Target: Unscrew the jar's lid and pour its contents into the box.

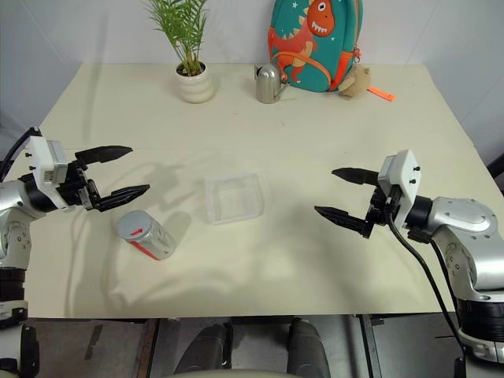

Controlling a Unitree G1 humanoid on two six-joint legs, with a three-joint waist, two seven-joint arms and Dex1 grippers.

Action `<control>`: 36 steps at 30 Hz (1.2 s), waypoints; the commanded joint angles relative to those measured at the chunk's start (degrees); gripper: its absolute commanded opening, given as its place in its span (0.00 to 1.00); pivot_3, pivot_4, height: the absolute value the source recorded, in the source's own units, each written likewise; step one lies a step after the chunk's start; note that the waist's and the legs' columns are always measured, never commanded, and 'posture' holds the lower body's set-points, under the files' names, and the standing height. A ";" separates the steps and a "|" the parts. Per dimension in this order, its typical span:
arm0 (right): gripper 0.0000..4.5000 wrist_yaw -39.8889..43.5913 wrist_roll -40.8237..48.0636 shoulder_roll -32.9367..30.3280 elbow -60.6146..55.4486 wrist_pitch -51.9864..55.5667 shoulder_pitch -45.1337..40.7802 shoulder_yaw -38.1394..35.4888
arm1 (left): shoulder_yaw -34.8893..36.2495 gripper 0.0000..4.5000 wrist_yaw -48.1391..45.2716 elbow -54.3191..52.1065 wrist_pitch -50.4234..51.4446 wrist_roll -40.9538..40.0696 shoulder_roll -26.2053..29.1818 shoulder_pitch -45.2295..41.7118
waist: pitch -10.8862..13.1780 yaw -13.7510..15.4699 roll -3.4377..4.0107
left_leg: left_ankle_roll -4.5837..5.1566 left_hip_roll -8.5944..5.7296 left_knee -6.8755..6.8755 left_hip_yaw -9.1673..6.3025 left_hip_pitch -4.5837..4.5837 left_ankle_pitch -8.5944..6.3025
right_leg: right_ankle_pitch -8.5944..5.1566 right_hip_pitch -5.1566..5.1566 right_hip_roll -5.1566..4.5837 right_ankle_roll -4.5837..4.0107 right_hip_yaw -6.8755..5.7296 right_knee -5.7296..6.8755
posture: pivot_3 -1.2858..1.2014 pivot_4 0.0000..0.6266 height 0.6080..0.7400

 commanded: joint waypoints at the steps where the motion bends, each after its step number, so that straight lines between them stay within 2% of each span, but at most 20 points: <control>1: 1.00 0.48 0.59 0.42 -0.76 -0.38 -1.59 0.38 | 3.08 1.00 1.75 -3.92 -0.45 -1.02 0.00 2.32 | 0.00 -0.13 0.00 | -0.01 0.02 0.00 0.02 0.00 0.00 | 0.01 0.00 0.02 0.00 0.02 0.00 | 0.52 0.24 1.00; 6: 1.00 1.23 -0.07 1.73 1.14 -1.08 -3.66 2.18 | 8.85 1.00 7.53 -9.77 1.12 -2.76 -1.35 9.08 | 0.00 -0.11 0.00 | -0.06 0.27 0.00 0.10 0.01 -0.05 | 0.09 -0.02 0.23 -0.11 0.06 -0.06 | 0.52 0.24 1.00; 13: 1.00 2.30 -1.07 5.41 4.13 -3.34 -7.31 5.46 | 25.04 1.00 17.80 -27.32 10.45 -11.81 -7.16 28.63 | 0.00 -0.15 0.00 | -0.19 0.62 0.12 0.29 0.02 -0.24 | 0.14 -0.05 0.50 -0.20 0.11 -0.16 | 0.52 0.24 1.00; 16: 1.00 2.07 -1.69 7.48 5.11 -4.40 -8.79 6.77 | 28.91 1.00 18.94 -32.94 13.01 -15.36 -9.93 36.39 | 0.01 -0.08 0.01 | -0.21 0.68 0.27 0.36 0.03 -0.34 | 0.12 -0.05 0.54 -0.24 0.15 -0.23 | 0.52 0.24 1.00; 19: 1.00 3.78 -1.68 8.53 6.38 -4.87 -10.76 7.93 | 28.17 1.00 19.64 -46.16 15.63 -18.08 -14.32 48.31 | 0.01 -0.04 0.01 | -0.27 0.73 0.44 0.48 0.04 -0.49 | 0.13 -0.03 0.56 -0.32 0.24 -0.34 | 0.52 0.24 1.00; 23: 1.00 5.73 -2.42 9.69 9.59 -6.26 -13.37 9.40 | 28.96 1.00 21.02 -51.63 15.07 -19.04 -19.05 56.43 | 0.00 0.45 0.06 | -0.21 0.79 0.51 0.53 0.06 -0.57 | 0.14 -0.03 0.63 -0.46 0.28 -0.38 | 0.52 0.24 1.00; 25: 1.00 6.25 -2.71 10.40 10.45 -6.50 -14.11 10.02 | 26.73 1.00 20.02 -53.32 13.61 -16.73 -21.04 59.76 | -0.01 0.18 0.06 | -0.20 0.87 0.52 0.58 0.11 -0.57 | -0.31 -0.02 0.70 -1.46 0.28 -0.43 | 0.52 0.24 1.00; 29: 1.00 6.91 -2.83 11.11 10.20 -6.46 -14.60 10.93 | 21.30 1.00 22.59 -53.98 9.27 -10.11 -25.68 61.46 | -0.01 0.13 0.06 | -0.19 0.91 0.55 0.65 0.13 -0.56 | -0.33 -0.03 0.77 -1.50 0.35 -0.44 | 0.52 0.24 1.00; 36: 1.00 6.70 -1.74 10.28 6.19 -3.88 -14.45 10.57 | 9.36 1.00 28.16 -51.03 2.48 0.83 -31.84 57.66 | -0.01 0.22 0.05 | -0.18 0.94 0.62 0.68 0.12 -0.57 | -0.31 -0.04 0.84 -1.50 0.43 -0.42 | 0.52 0.24 1.00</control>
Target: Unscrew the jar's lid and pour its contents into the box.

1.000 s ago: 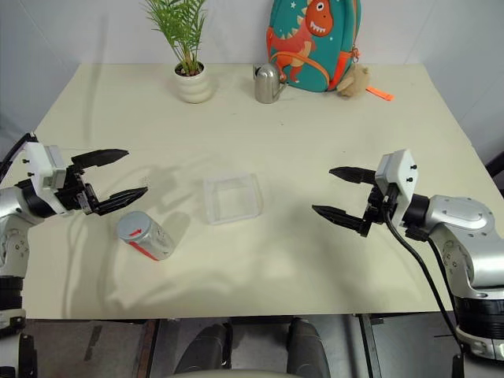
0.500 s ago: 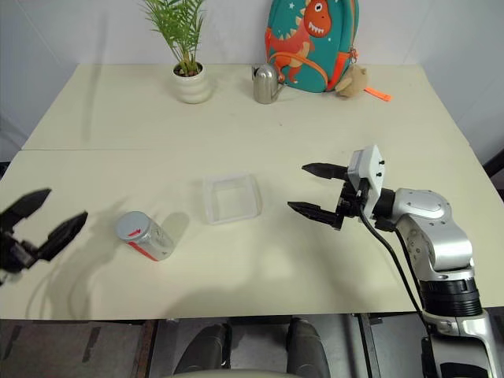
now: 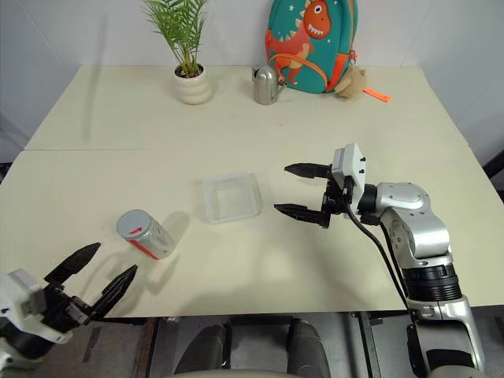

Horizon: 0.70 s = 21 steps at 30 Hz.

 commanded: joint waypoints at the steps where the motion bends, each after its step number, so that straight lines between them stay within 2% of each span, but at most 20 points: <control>1: 1.00 -0.14 1.55 -1.13 -4.66 1.75 -0.73 -1.06 | -6.41 1.00 1.18 -0.17 -3.15 3.87 -1.27 -0.50 | 0.00 0.00 0.00 | 0.00 0.01 0.00 0.00 0.00 0.00 | 0.00 0.00 0.01 0.00 0.00 0.00 | 0.52 0.24 1.00; 5: 1.00 -0.80 3.10 -0.99 -9.19 4.69 -0.21 -0.72 | -9.19 1.00 4.06 3.03 -6.70 8.70 -1.98 -2.43 | 0.00 -0.05 0.00 | 0.03 0.01 0.00 0.01 0.00 -0.02 | 0.01 -0.02 0.03 0.01 0.03 -0.01 | 0.52 0.24 1.00; 10: 1.00 -1.24 3.71 -0.44 -13.68 6.80 1.02 0.97 | -8.87 1.00 10.04 8.03 -10.54 12.69 -3.74 -7.00 | -0.01 0.05 -0.01 | 0.04 0.11 0.00 -0.01 0.00 -0.02 | 0.04 -0.06 0.14 0.04 0.04 0.05 | 0.52 0.24 1.00; 21: 1.00 -2.33 4.00 -0.08 -13.41 6.97 0.35 1.10 | -13.79 1.00 16.14 10.27 -14.12 16.37 -7.37 -7.96 | -0.01 0.05 -0.01 | 0.03 0.12 0.00 0.01 -0.01 -0.04 | 0.14 -0.06 0.17 0.21 0.06 0.01 | 0.52 0.24 1.00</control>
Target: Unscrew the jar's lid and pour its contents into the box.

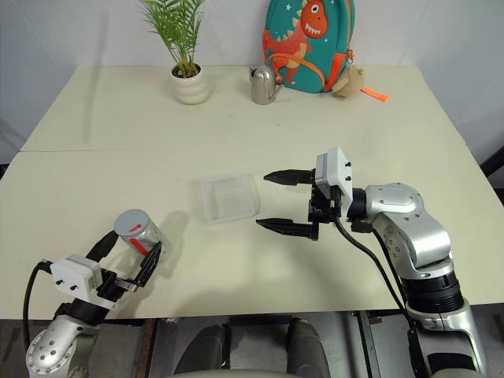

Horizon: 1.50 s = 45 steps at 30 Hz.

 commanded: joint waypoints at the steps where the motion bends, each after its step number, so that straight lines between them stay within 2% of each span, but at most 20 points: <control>1: 1.00 -0.04 1.15 0.25 -1.19 -0.27 -1.08 -0.82 | -1.63 1.00 2.66 -0.89 -2.18 1.97 -1.54 1.12 | 0.00 -0.02 0.00 | 0.00 0.00 0.00 0.00 0.00 -0.01 | 0.00 0.00 0.00 0.00 0.00 -0.01 | 0.52 0.24 1.00; 14: 1.00 0.90 1.25 0.16 -0.81 0.43 -1.20 -0.37 | -5.72 1.00 14.69 -1.21 -3.43 10.35 -8.21 1.16 | 0.00 0.18 0.00 | 0.02 0.02 0.00 0.00 -0.01 -0.02 | 0.00 0.00 0.02 0.00 0.00 -0.04 | 0.52 0.24 1.00; 27: 1.00 0.79 1.12 0.51 -0.76 0.84 -0.64 -0.18 | -8.23 1.00 20.97 0.46 -2.50 16.06 -8.14 -4.08 | 0.00 1.29 0.00 | 0.05 0.02 0.00 0.00 -0.03 -0.06 | 0.04 -0.02 0.06 0.04 0.00 -0.07 | 0.52 0.24 1.00; 30: 1.00 0.69 1.02 0.54 -0.71 0.78 -0.46 -0.25 | -8.34 0.86 21.33 0.50 -2.41 15.89 -8.06 -3.98 | 0.00 1.28 0.00 | 0.04 0.02 0.01 0.00 -0.04 -0.08 | 0.08 -0.02 0.06 0.13 0.00 -0.10 | 0.52 0.24 1.00; 36: 1.00 0.24 0.97 0.67 -0.91 0.85 -0.22 -0.26 | -7.92 0.45 21.50 0.76 -2.07 15.37 -7.70 -3.99 | 0.00 1.27 0.00 | 0.03 0.03 0.01 0.00 -0.04 -0.08 | 0.09 -0.02 0.06 0.13 0.00 -0.09 | 0.52 0.24 1.00; 39: 1.00 -0.30 0.84 0.82 -1.06 0.84 -0.10 -0.29 | -7.29 0.43 20.09 1.59 -2.33 12.86 -7.05 -4.72 | 0.00 1.28 0.00 | 0.03 0.03 0.01 0.00 -0.04 -0.08 | 0.09 -0.02 0.06 0.13 0.00 -0.09 | 0.52 0.24 1.00; 42: 1.00 -1.08 0.69 1.16 -1.13 0.83 -0.23 -0.37 | -5.12 0.43 16.30 3.02 -2.10 7.41 -3.98 -7.90 | 0.00 1.28 0.00 | 0.03 0.06 0.01 0.00 -0.04 -0.08 | 0.09 -0.04 0.10 0.13 0.00 -0.08 | 0.52 0.24 1.00; 45: 1.00 -2.39 0.61 1.78 -1.19 1.15 -0.83 -0.42 | -2.48 0.43 6.95 4.56 0.61 -1.86 3.80 -14.11 | 0.00 1.39 0.00 | 0.03 0.14 0.02 0.00 -0.04 -0.08 | 0.12 -0.05 0.20 0.05 -0.01 -0.06 | 0.52 0.24 1.00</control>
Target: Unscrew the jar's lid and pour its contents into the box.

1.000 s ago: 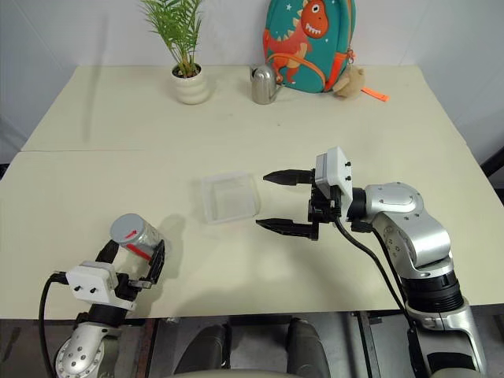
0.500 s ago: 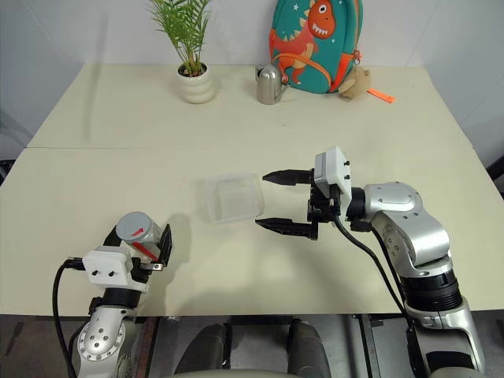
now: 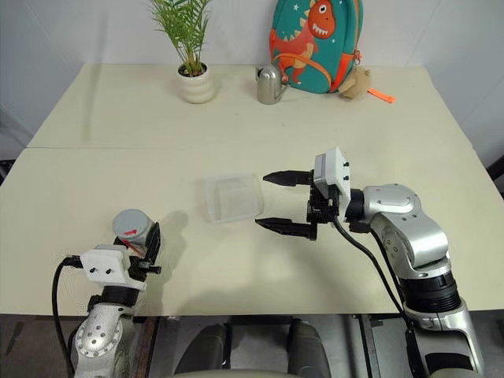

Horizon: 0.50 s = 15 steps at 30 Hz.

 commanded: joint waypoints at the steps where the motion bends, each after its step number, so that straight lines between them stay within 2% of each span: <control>1: 1.00 -1.99 0.82 0.83 -1.75 0.66 -1.30 -0.57 | 3.91 0.43 -11.68 0.02 3.47 -12.25 9.20 -6.81 | 0.00 0.11 0.00 | -0.01 0.03 0.01 -0.02 0.00 0.01 | 0.00 -0.01 0.04 -0.01 -0.02 0.05 | 0.52 0.24 1.00; 5: 1.00 -6.02 2.19 2.12 -3.79 4.45 -4.68 -0.74 | 6.71 0.43 -25.84 2.51 13.91 -25.80 23.00 -16.13 | 0.02 -0.19 0.04 | -0.12 0.13 0.01 0.03 -0.01 0.07 | 0.08 -0.06 0.10 -0.11 -0.02 0.10 | 0.52 0.24 1.00; 8: 1.00 -9.91 3.35 3.97 -5.02 8.64 -9.00 -0.06 | 4.16 0.43 -34.46 5.50 22.54 -31.42 30.40 -23.58 | 0.04 -0.72 0.07 | -0.13 0.18 -0.05 0.09 0.02 0.07 | 0.12 -0.11 0.13 -0.07 -0.01 0.13 | 0.52 0.24 1.00; 11: 1.00 -13.66 3.68 6.66 -5.95 11.75 -13.07 1.28 | -0.04 0.43 -39.13 8.58 26.74 -31.79 32.67 -30.82 | 0.05 -1.24 0.08 | -0.14 0.23 -0.16 0.08 0.01 0.07 | 0.33 -0.25 0.21 0.32 -0.01 0.24 | 0.52 0.24 1.00; 15: 1.00 -17.84 2.25 10.78 -5.62 14.04 -17.20 3.97 | -4.96 0.43 -41.55 12.18 28.07 -29.63 30.54 -38.26 | 0.05 -1.51 0.08 | -0.17 0.34 -0.25 0.07 -0.14 0.09 | 0.31 -0.42 0.33 0.31 -0.01 0.44 | 0.52 0.24 1.00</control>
